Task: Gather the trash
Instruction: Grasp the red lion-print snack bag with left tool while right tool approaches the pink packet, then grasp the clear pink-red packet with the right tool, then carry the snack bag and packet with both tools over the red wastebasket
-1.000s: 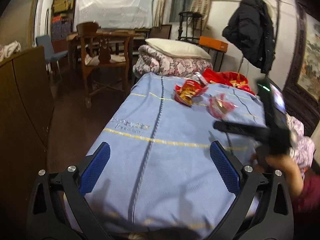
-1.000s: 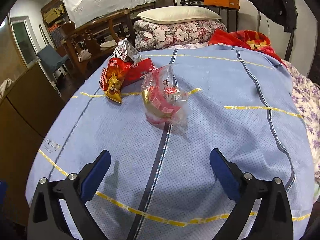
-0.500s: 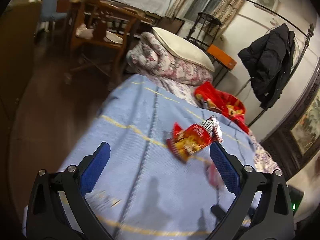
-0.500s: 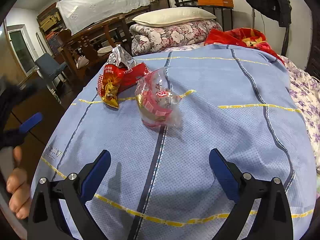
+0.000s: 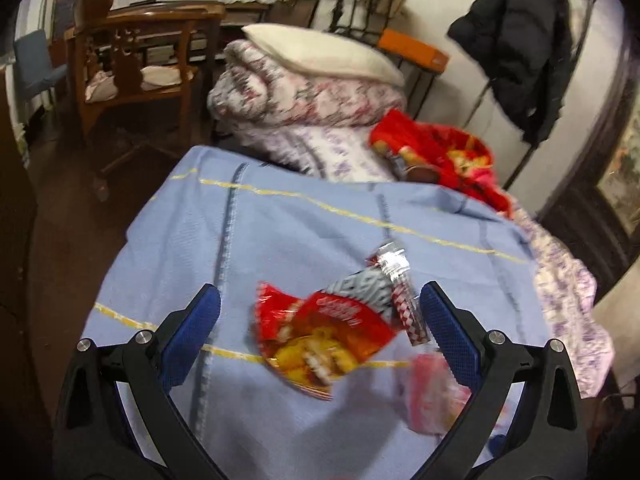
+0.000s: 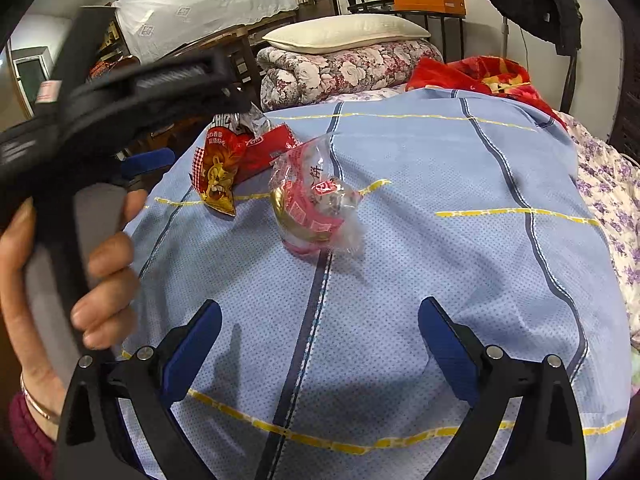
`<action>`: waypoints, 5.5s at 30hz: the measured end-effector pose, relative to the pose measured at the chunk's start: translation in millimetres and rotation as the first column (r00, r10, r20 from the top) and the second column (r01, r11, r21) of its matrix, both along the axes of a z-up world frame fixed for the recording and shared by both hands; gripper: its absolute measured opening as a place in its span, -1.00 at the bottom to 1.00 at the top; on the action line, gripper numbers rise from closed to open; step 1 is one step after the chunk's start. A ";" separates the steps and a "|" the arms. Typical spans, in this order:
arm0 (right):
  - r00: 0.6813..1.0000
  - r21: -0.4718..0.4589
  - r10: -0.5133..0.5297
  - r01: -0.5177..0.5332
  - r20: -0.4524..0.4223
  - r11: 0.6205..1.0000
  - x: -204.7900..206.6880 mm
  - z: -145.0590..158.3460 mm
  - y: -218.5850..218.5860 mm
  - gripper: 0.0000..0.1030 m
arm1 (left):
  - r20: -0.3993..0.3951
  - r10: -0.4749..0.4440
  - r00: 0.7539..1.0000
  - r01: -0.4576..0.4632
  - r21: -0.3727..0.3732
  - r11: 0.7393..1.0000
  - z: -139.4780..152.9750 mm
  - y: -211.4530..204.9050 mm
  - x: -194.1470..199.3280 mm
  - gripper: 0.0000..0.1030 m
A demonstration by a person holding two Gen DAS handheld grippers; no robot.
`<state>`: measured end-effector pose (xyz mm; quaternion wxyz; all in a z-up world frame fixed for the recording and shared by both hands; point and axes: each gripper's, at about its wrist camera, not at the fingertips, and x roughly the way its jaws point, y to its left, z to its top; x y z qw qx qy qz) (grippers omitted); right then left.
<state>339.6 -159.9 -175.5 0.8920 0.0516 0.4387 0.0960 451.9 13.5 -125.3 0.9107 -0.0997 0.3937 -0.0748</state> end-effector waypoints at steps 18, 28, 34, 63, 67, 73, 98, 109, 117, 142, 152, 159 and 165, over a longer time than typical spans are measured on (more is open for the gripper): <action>1.000 0.025 0.000 0.000 0.004 1.000 -3.2 1.7 -2.0 0.89 | -0.007 -0.058 0.998 0.058 0.213 0.975 -26.9 -30.5 2.1 0.55; 1.000 0.047 -0.001 0.000 0.006 0.999 -1.6 2.1 -5.7 0.89 | 0.171 -0.041 0.984 0.005 0.206 0.979 3.8 -17.8 -31.9 0.37; 1.000 0.042 -0.001 0.000 0.005 0.999 -1.5 1.9 -5.4 0.89 | 0.241 0.013 0.971 -0.045 0.125 0.991 19.6 -1.9 -44.2 0.37; 0.995 0.103 -0.085 0.080 0.047 0.991 63.5 4.5 -5.6 0.88 | 0.143 0.097 0.985 -0.108 0.074 0.991 3.9 26.6 -33.2 0.37; 0.996 0.106 -0.082 0.077 0.044 0.991 64.6 2.8 -4.8 0.88 | 0.124 0.111 0.986 -0.120 0.073 0.990 2.0 27.4 -31.5 0.37; 0.996 0.139 -0.076 0.069 0.041 0.988 64.3 0.9 -7.8 0.48 | 0.125 0.107 0.986 -0.119 0.098 0.988 0.8 21.8 -32.4 0.37; 0.992 0.271 -0.125 0.110 0.036 0.956 -18.4 5.1 -47.7 -0.46 | 0.202 0.052 0.978 -0.077 0.117 0.990 39.7 8.7 -111.3 0.37; 0.988 0.232 -0.107 0.079 0.112 0.969 -104.2 45.7 -66.9 -0.44 | 0.189 0.044 0.981 -0.054 0.048 0.997 23.9 -4.0 -192.2 0.37; 0.980 0.225 -0.085 0.042 0.181 0.974 -165.8 74.2 -81.3 -0.43 | 0.176 0.028 0.984 -0.032 0.024 0.999 15.5 0.1 -271.3 0.37; 0.823 0.172 -0.108 0.012 0.558 0.985 -380.1 213.7 -188.4 -0.39 | 0.541 -0.319 0.779 0.226 0.232 0.946 164.1 -166.6 -478.7 0.37; 0.816 0.195 -0.244 0.164 0.524 0.967 -398.7 191.9 -271.8 -0.39 | 0.482 -0.491 0.726 0.375 0.321 0.870 145.4 -259.8 -480.1 0.37; 0.816 0.231 -0.364 0.288 0.449 0.930 -392.0 147.2 -331.1 -0.36 | 0.396 -0.563 0.725 0.440 0.363 0.821 108.8 -310.1 -455.9 0.37; 0.850 0.261 -0.432 0.362 0.301 0.895 -375.8 77.7 -370.9 -0.36 | 0.299 -0.602 0.740 0.487 0.380 0.787 67.4 -343.8 -431.4 0.37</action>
